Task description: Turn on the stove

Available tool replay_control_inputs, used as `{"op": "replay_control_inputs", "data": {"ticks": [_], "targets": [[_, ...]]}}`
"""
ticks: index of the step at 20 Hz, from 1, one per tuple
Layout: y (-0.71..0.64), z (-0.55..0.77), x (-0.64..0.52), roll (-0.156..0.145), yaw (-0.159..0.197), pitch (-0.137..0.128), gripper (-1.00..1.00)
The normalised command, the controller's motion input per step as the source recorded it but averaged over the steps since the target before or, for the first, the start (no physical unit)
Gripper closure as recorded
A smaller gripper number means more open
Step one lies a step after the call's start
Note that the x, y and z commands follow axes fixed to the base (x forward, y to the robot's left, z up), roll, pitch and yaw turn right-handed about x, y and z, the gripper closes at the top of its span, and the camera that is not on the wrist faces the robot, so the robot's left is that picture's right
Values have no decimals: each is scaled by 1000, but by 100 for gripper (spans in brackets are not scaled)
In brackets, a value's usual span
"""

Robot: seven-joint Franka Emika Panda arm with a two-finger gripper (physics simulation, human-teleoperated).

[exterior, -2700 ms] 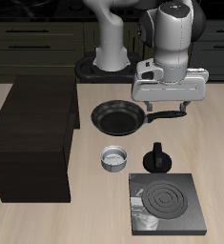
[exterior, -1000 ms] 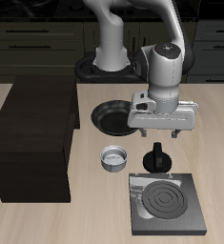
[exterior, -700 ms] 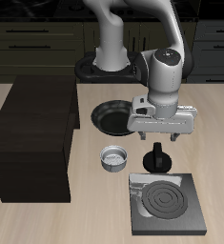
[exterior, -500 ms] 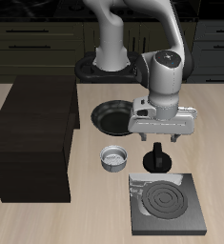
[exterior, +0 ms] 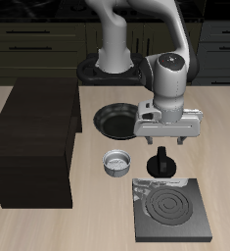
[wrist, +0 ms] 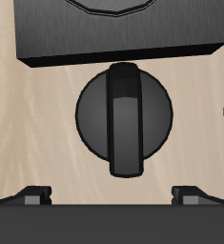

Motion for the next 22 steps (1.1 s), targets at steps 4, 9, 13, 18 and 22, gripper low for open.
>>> {"op": "replay_control_inputs", "data": {"ticks": [4,9,13,18,22], "targets": [[-52,-106,52,-3,-13,31,-100],[-84,-55,49,-6,4,7,-100],[-64,-36,65,-12,-4,5,-100],[15,-190,-2,1,2,24,-100],[50,-165,-10,20,-8,38,-100]]}}
